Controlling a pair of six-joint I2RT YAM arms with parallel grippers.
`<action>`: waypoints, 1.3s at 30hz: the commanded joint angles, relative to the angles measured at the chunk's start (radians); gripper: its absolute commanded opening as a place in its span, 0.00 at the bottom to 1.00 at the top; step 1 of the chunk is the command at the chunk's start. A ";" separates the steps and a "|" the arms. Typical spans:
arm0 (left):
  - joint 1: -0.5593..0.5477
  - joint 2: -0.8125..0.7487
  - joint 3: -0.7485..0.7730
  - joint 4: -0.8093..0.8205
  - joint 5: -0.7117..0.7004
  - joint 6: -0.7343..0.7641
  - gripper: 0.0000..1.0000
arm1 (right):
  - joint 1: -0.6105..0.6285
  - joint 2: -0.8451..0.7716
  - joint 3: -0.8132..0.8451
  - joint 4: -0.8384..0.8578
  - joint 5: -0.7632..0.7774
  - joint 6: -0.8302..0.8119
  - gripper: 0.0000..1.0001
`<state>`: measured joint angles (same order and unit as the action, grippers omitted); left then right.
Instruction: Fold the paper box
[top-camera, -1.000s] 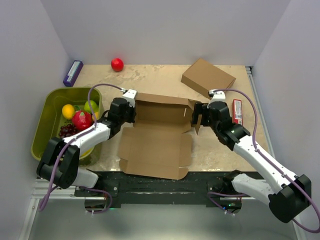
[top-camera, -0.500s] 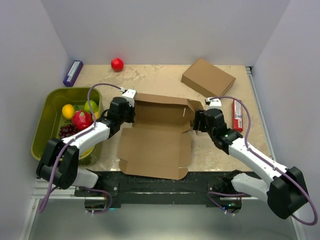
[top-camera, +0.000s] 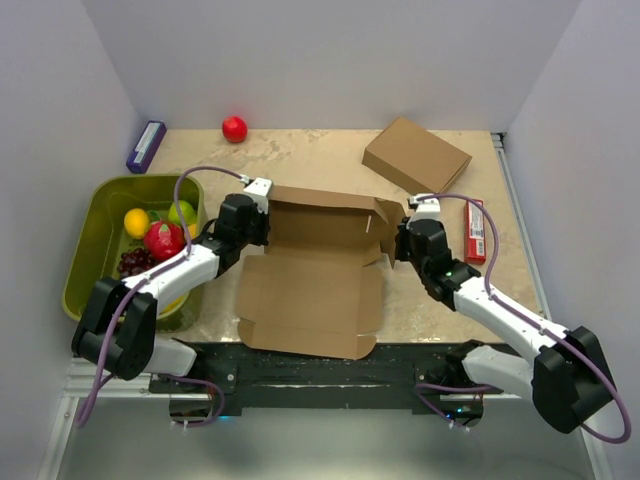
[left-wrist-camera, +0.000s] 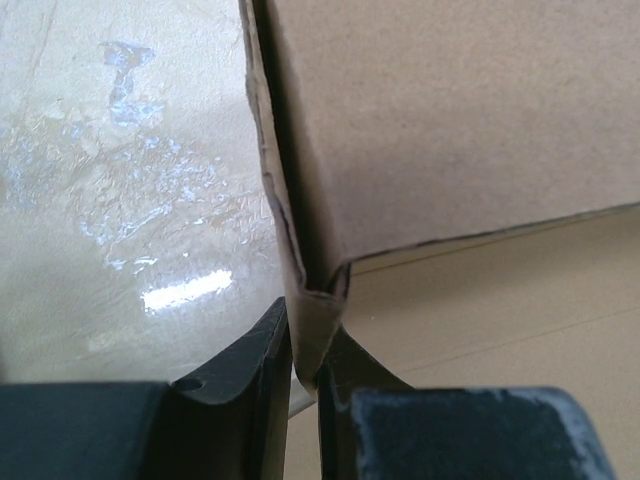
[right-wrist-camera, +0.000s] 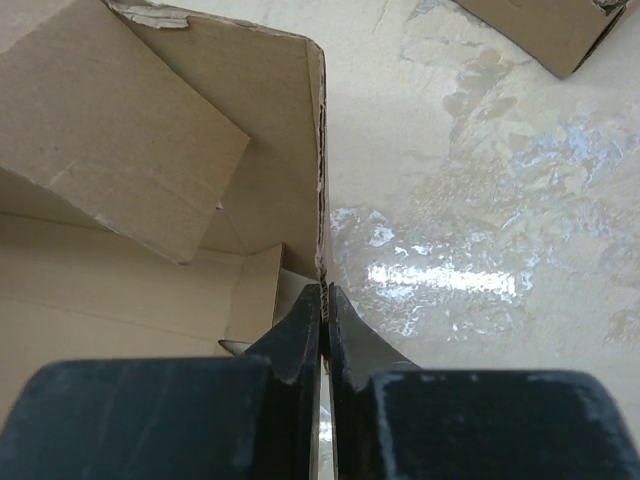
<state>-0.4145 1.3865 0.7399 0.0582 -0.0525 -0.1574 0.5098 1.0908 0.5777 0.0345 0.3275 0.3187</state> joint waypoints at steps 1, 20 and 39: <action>0.002 -0.035 0.021 0.043 -0.052 -0.028 0.00 | -0.001 -0.015 0.014 0.027 0.022 -0.015 0.00; 0.002 -0.003 0.030 0.081 -0.283 -0.090 0.00 | -0.002 -0.095 0.014 -0.030 0.010 0.002 0.00; 0.002 0.068 0.046 0.106 -0.376 -0.103 0.00 | -0.001 -0.097 0.008 -0.028 0.005 0.010 0.00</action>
<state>-0.4282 1.4456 0.7525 0.1204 -0.2970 -0.2520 0.5175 1.0195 0.5777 0.0048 0.2661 0.3214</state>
